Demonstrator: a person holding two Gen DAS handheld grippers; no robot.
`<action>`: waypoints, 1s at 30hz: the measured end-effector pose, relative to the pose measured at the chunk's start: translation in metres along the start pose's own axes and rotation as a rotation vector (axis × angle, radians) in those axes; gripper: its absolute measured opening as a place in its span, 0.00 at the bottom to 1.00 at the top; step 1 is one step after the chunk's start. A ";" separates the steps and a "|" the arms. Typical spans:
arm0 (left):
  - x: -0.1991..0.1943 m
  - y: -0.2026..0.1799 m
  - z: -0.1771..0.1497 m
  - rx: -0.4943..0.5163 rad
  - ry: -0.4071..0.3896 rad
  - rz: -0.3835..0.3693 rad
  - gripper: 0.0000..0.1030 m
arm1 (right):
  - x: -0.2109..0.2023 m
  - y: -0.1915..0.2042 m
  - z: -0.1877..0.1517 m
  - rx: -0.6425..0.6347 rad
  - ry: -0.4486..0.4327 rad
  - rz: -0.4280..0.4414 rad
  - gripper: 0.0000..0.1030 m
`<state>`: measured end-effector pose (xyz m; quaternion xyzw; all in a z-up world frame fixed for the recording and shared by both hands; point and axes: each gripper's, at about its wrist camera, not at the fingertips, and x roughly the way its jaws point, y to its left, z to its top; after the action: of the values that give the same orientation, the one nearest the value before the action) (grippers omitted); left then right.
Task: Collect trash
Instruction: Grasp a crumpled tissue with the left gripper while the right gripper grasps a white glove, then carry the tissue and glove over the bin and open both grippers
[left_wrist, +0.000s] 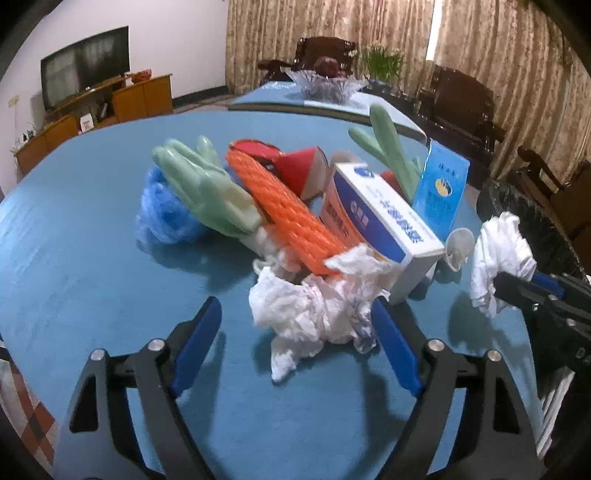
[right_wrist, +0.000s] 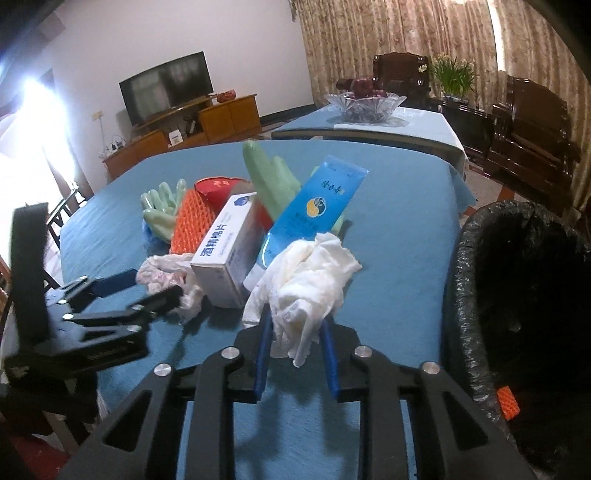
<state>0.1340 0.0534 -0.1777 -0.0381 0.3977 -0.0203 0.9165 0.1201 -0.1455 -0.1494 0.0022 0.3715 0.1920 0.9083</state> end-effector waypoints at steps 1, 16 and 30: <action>0.002 0.000 -0.001 -0.005 0.006 -0.006 0.70 | 0.000 0.000 0.000 -0.003 0.001 -0.001 0.24; -0.020 0.000 0.003 -0.019 -0.009 -0.057 0.10 | -0.013 0.005 0.009 -0.008 -0.034 0.026 0.24; -0.102 -0.014 0.033 -0.001 -0.175 -0.092 0.10 | -0.067 -0.006 0.041 0.015 -0.165 0.024 0.24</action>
<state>0.0887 0.0480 -0.0799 -0.0586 0.3140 -0.0590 0.9458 0.1064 -0.1687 -0.0752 0.0292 0.2967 0.1995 0.9335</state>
